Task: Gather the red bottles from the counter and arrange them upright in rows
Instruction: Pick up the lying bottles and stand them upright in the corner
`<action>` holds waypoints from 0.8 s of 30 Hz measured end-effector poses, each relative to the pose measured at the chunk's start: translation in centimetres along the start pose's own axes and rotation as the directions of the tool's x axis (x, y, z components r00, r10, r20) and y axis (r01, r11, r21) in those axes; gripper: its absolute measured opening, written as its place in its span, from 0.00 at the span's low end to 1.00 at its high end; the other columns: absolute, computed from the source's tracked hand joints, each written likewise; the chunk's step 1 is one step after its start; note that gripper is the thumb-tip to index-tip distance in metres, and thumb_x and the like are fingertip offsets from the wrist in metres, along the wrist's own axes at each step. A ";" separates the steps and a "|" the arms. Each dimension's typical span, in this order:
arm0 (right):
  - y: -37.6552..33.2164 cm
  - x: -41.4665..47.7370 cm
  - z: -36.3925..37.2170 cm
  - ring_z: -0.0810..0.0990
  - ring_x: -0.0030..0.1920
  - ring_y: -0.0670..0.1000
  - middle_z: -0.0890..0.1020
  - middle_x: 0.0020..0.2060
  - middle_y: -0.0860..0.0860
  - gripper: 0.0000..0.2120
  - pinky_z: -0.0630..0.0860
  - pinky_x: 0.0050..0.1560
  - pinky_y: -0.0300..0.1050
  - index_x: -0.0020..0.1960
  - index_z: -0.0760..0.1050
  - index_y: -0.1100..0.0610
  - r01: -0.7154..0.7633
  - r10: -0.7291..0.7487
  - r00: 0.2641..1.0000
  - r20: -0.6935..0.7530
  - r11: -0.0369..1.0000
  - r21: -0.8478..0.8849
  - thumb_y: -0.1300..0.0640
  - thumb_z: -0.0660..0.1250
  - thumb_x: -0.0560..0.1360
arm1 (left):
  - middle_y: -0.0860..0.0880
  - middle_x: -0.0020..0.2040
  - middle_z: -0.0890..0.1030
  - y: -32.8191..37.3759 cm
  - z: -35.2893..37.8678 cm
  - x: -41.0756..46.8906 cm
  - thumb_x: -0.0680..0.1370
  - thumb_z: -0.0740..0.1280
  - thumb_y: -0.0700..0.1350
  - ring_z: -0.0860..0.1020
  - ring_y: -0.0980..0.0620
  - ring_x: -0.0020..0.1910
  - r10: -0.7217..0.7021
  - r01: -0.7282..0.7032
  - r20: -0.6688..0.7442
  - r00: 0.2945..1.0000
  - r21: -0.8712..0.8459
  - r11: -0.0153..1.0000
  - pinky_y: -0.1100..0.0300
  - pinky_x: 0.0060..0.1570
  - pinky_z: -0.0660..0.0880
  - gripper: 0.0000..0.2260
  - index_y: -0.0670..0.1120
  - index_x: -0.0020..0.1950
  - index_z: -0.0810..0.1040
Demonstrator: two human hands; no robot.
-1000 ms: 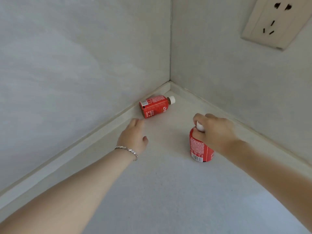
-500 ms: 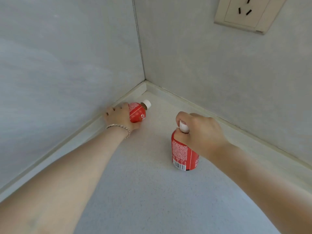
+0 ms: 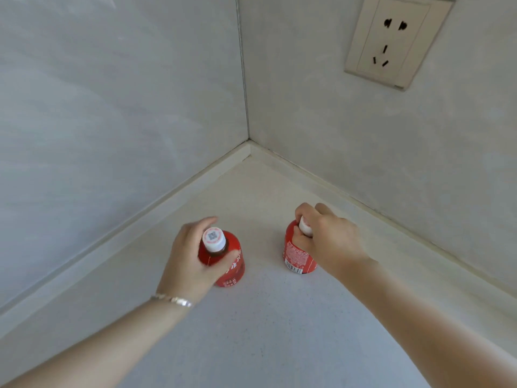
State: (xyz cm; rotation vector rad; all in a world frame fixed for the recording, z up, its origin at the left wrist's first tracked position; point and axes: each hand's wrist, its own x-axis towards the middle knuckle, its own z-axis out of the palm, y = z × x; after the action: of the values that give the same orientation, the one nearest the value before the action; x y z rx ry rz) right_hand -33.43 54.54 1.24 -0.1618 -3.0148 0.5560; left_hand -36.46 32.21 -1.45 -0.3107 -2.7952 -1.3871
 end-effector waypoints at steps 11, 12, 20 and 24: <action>-2.7 -2.8 -2.2 0.77 0.57 0.62 0.74 0.59 0.60 0.20 0.70 0.44 0.47 0.67 0.61 0.60 -0.150 0.200 0.947 0.250 0.967 -0.206 0.51 0.56 0.80 | 0.46 0.49 0.79 3.7 -3.3 -3.9 0.74 0.64 0.59 0.79 0.42 0.49 -0.094 0.016 0.105 0.990 0.582 0.813 0.59 0.39 0.66 0.18 0.47 0.45 0.60; -3.4 -3.7 -2.6 0.76 0.58 0.62 0.74 0.59 0.60 0.20 0.70 0.45 0.48 0.67 0.61 0.60 -0.139 0.206 0.934 0.294 0.963 -0.233 0.51 0.57 0.80 | 0.47 0.46 0.78 3.8 -4.4 -5.4 0.74 0.64 0.59 0.79 0.42 0.49 -0.108 0.021 0.117 0.987 0.576 0.817 0.59 0.39 0.66 0.18 0.47 0.45 0.60; -17.1 -15.0 -2.6 0.74 0.47 0.54 0.71 0.44 0.50 0.14 0.66 0.42 0.42 0.48 0.60 0.54 0.179 -0.037 0.852 0.522 0.958 -0.224 0.46 0.61 0.76 | 0.54 0.30 0.66 1.8 -17.5 -20.6 0.71 0.65 0.61 0.70 0.51 0.38 -0.203 0.166 0.014 0.979 0.524 0.836 0.62 0.35 0.62 0.18 0.50 0.42 0.63; -28.0 -22.1 -0.1 0.71 0.45 0.50 0.72 0.44 0.47 0.17 0.67 0.43 0.41 0.56 0.68 0.54 0.324 -0.210 0.806 0.553 0.939 -0.116 0.44 0.62 0.74 | 0.55 0.33 0.71 -1.3 -25.9 -30.7 0.69 0.66 0.62 0.75 0.51 0.40 -0.296 0.313 -0.116 0.948 0.500 0.807 0.64 0.38 0.65 0.17 0.51 0.41 0.64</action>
State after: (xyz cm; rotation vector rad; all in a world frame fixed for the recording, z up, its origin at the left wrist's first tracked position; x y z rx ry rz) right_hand -13.99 25.98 10.29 0.4977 -3.5348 0.2919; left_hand -8.78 5.69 10.42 0.1804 -3.1356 -0.5927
